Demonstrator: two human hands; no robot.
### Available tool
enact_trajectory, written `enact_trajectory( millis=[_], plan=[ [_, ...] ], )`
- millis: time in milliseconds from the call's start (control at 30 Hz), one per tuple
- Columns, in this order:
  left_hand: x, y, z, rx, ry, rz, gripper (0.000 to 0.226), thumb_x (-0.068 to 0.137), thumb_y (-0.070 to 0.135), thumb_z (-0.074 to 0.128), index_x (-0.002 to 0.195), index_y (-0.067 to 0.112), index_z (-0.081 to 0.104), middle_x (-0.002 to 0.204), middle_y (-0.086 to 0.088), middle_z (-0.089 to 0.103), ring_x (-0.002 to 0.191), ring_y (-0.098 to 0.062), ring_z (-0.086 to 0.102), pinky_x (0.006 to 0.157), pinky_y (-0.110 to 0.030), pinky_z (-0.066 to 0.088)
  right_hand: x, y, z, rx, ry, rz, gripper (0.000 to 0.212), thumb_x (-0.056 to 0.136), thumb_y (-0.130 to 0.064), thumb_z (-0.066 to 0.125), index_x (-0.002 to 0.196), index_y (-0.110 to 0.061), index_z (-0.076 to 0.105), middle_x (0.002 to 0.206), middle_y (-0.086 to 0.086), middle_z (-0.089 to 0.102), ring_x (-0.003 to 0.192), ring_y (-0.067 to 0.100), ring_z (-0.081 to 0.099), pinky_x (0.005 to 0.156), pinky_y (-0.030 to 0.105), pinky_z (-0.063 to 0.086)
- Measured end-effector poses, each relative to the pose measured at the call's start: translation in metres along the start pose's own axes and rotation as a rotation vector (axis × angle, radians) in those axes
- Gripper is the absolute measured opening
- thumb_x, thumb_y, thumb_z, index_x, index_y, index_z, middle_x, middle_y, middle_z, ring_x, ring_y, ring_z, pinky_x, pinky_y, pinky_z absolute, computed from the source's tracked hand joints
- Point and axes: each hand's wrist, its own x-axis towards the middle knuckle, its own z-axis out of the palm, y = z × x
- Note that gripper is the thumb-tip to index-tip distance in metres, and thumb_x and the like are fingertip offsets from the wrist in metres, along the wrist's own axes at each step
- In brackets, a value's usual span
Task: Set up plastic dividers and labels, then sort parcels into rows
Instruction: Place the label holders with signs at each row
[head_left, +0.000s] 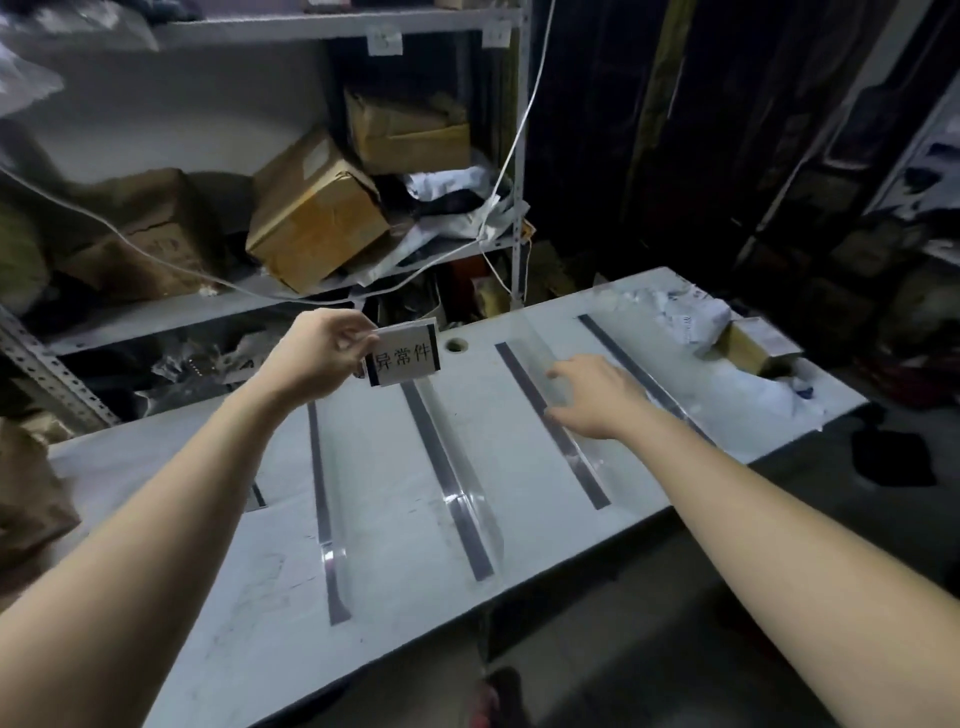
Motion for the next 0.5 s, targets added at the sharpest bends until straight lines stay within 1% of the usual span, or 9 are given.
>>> enact_trajectory(
  millis=[100,133,233,267,367,400,500],
  plan=[
    [0.031,0.025,0.030,-0.026,0.006,0.032,0.016,0.098,0.018,0.067,0.104,0.008,0.077,0.101,-0.005,0.077,0.090,-0.016,0.069,0.077,-0.029,0.055,0.008,0.040,-0.002,-0.002,-0.008,0.021,0.060,0.090,-0.048,0.065,0.146,-0.029,0.050,0.146,0.002,0.051,0.132,0.026,0.051,0.100,0.043,0.048],
    [0.043,0.032,0.040,-0.041,0.007,0.039,0.015,0.098,0.018,0.068,0.103,0.007,0.077,0.100,-0.005,0.077,0.089,-0.016,0.069,0.077,-0.028,0.054,0.012,0.054,-0.003,0.000,-0.011,0.030,0.060,0.091,-0.046,0.065,0.146,-0.029,0.050,0.148,0.002,0.050,0.134,0.026,0.050,0.100,0.043,0.046],
    [0.079,0.052,0.071,-0.083,0.006,0.068,0.016,0.098,0.020,0.068,0.103,0.009,0.078,0.099,-0.004,0.077,0.092,-0.017,0.071,0.084,-0.037,0.060,0.029,0.091,-0.007,0.008,-0.022,0.048,0.060,0.092,-0.047,0.066,0.146,-0.029,0.049,0.149,0.000,0.048,0.135,0.025,0.049,0.097,0.043,0.048],
    [0.092,0.059,0.082,-0.095,0.006,0.071,0.016,0.098,0.021,0.068,0.104,0.010,0.078,0.100,-0.004,0.077,0.092,-0.017,0.071,0.084,-0.036,0.060,0.037,0.103,-0.009,0.011,-0.022,0.051,0.060,0.092,-0.047,0.065,0.147,-0.028,0.049,0.148,0.000,0.048,0.133,0.024,0.049,0.097,0.043,0.050],
    [0.129,0.080,0.113,-0.139,-0.013,0.057,0.018,0.099,0.022,0.066,0.106,0.009,0.077,0.101,-0.002,0.076,0.093,-0.014,0.070,0.073,-0.019,0.056,0.060,0.138,-0.016,0.021,-0.032,0.056,0.061,0.091,-0.049,0.065,0.146,-0.028,0.049,0.144,-0.002,0.051,0.129,0.024,0.052,0.096,0.044,0.051],
    [0.141,0.086,0.125,-0.147,-0.027,0.059,0.019,0.099,0.022,0.066,0.107,0.009,0.077,0.101,-0.002,0.075,0.093,-0.013,0.069,0.075,-0.019,0.055,0.066,0.149,-0.018,0.021,-0.036,0.053,0.061,0.091,-0.049,0.066,0.146,-0.028,0.050,0.144,-0.002,0.052,0.129,0.024,0.052,0.097,0.044,0.051],
    [0.175,0.108,0.159,-0.153,-0.066,0.071,0.017,0.098,0.022,0.067,0.107,0.011,0.078,0.102,-0.002,0.076,0.093,-0.014,0.070,0.084,-0.030,0.057,0.086,0.183,-0.024,0.017,-0.022,0.051,0.060,0.091,-0.047,0.067,0.145,-0.026,0.051,0.143,-0.001,0.053,0.131,0.025,0.050,0.101,0.045,0.049]
  ],
)
